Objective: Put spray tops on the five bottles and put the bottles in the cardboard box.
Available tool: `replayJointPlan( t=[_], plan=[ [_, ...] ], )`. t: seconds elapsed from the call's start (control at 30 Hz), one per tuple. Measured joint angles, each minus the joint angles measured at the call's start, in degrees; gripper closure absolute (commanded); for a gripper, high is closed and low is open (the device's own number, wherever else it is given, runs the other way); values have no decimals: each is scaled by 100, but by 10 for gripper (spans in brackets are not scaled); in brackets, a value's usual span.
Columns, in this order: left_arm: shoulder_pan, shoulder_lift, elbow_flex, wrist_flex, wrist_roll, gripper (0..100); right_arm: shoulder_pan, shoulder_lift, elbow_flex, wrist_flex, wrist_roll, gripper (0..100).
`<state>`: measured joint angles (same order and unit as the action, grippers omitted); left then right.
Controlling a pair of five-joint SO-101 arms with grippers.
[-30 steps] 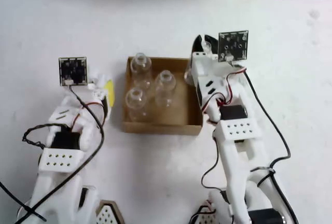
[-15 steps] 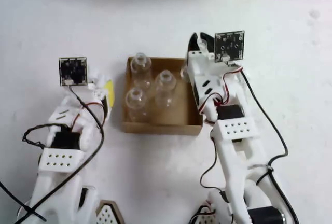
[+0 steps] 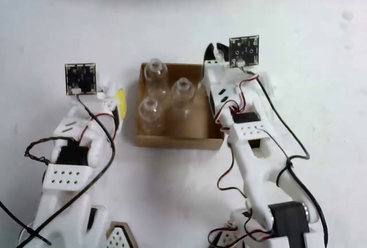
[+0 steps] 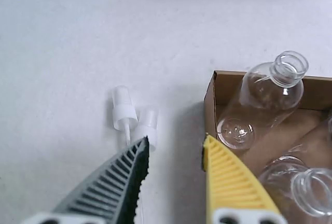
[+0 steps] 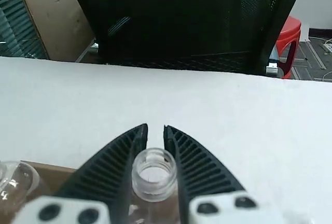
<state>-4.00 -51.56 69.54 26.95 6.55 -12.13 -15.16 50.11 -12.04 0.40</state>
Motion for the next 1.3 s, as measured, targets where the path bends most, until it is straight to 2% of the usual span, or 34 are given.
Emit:
replayJointPlan(
  t=[0.17,0.43,0.7,0.93,1.17,1.3],
  plan=[
    [0,0,0,0,0,837,0,396,-9,-607,18,984],
    [0,0,0,0,0,837,-18,1169,-9,-1451,448,984],
    [0,0,0,0,0,837,-18,1178,-9,-1495,475,981],
    [0,0,0,0,0,837,-9,1196,-9,-1459,510,841],
    [0,0,0,0,0,836,-79,1116,-9,-1257,527,837],
    [0,0,0,0,0,836,-53,360,-9,-730,527,837]
  ],
)
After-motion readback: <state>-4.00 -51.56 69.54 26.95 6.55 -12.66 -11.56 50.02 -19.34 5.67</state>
